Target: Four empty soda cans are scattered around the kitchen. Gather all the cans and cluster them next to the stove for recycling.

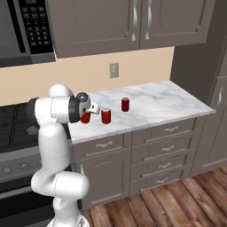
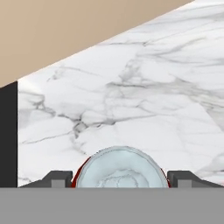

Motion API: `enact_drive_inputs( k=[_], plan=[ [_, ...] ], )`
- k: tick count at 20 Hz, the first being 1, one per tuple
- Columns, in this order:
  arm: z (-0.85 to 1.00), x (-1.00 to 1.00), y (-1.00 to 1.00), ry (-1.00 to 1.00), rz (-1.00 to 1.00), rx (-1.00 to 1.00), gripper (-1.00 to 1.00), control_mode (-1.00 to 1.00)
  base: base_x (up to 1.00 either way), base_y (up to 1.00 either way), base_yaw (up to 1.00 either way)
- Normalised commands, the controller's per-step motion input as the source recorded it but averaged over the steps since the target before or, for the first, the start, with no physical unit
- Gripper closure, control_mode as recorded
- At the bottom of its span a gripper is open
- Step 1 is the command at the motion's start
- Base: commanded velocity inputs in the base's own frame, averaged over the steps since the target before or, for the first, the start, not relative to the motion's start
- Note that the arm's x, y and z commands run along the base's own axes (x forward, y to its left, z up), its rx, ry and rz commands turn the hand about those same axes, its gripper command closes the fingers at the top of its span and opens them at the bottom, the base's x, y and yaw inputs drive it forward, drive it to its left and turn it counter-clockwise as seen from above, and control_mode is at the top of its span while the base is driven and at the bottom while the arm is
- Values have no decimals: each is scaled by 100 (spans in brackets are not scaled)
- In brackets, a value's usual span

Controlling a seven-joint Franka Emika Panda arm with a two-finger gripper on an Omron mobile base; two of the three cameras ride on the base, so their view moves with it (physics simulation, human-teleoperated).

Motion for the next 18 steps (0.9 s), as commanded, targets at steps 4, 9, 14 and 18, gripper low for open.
enact_drive_inputs(
  k=[4,9,14,18],
  plan=[
    [-10,1,0,0,0,-5,100,-100,0,0,0],
    [-1,5,0,0,0,0,100,-100,0,0,0],
    [0,6,3,0,2,0,100,-100,0,0,0],
    [-5,0,9,0,4,0,100,-100,0,0,0]
  ],
)
